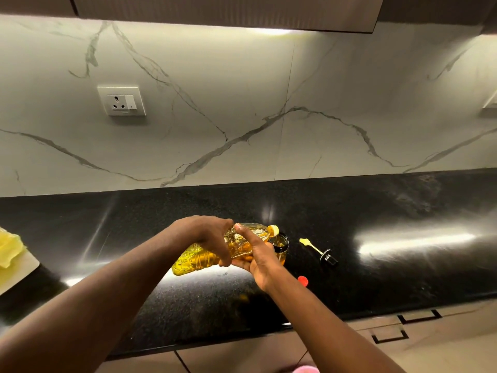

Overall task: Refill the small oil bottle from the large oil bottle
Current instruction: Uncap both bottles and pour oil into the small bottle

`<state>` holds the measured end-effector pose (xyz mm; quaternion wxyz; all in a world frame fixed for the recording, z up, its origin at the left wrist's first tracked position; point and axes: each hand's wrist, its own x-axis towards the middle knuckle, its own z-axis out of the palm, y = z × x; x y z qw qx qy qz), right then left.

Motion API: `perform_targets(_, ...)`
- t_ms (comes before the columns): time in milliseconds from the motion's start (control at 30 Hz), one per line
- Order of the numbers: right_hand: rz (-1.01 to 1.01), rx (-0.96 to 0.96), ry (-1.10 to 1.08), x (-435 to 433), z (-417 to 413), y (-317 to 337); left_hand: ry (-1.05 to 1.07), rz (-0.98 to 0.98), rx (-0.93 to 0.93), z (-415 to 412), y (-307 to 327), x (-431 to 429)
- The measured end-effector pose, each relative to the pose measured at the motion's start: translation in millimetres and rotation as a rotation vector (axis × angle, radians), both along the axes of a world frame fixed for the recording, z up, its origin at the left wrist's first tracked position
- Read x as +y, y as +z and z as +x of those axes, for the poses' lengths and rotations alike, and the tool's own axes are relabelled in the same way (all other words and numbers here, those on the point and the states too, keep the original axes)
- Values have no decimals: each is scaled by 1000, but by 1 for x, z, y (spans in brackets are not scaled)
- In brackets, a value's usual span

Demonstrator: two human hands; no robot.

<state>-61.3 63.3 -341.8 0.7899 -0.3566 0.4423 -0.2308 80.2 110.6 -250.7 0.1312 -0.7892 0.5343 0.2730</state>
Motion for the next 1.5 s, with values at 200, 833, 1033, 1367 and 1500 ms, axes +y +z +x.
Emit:
perform_targets(200,6,-2,1,-1,1,0,3,-1,-5,2,-2,1)
perform_targets(833,0,5,4,0,2,3,1,5,-5,1,3,1)
perform_targets(1033,11,7,-5,1,1,6,8,2,-3,1,2,1)
perform_targets(1367,11,9,-13,2,1,9,6,-12,2,1,4,2)
perform_targets(1500,9,3,-10,1,0,11,13,-10,3,1,5,2)
